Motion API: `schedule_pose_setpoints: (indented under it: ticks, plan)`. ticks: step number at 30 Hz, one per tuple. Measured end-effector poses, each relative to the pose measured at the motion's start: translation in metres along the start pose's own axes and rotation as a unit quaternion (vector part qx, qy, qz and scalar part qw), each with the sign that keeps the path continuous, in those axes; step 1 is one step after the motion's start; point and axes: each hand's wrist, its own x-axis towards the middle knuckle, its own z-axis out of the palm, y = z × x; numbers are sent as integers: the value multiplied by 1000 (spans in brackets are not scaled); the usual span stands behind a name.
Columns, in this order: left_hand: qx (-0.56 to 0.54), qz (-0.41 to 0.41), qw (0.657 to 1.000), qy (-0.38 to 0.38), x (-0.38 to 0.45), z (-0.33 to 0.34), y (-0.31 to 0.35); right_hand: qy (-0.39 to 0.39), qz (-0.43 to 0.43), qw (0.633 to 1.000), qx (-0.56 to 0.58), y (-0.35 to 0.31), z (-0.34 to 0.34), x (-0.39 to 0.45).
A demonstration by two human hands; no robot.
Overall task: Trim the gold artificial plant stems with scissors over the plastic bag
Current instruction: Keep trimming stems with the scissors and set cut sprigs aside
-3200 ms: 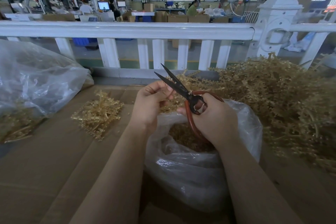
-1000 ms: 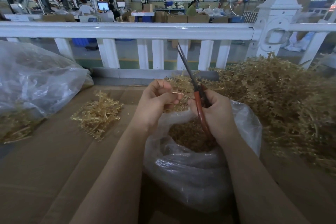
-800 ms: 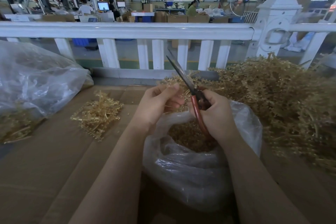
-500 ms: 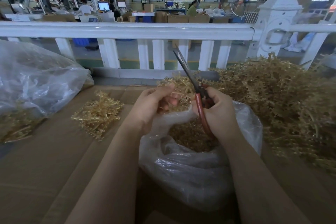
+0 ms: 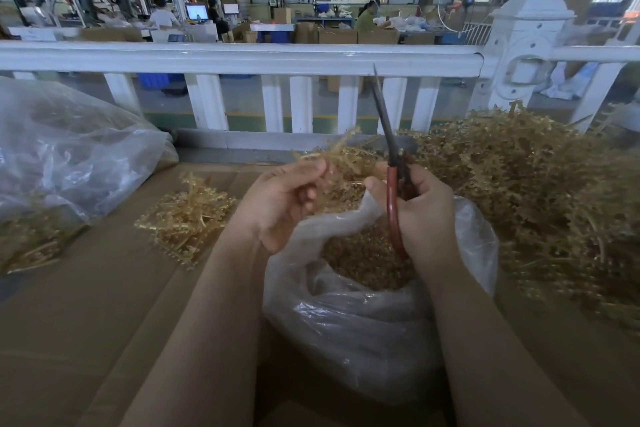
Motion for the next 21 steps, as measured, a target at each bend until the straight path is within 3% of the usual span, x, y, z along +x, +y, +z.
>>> schedule_pose_setpoints:
  ticks: [3,8,13,21]
  plan:
    - [-69,35,996,41,2,1,3,5,9,1000,4,1,-2,0]
    - [-80,80,989,99,4,8,2,-53,47,996,-60,9,0,1]
    - [-94,95,986,99,4,10,1,-95,49,982,-155,12,3,0]
    - [-89,89,985,119,2,13,1,-132,-5,967,-217,11,1,-5]
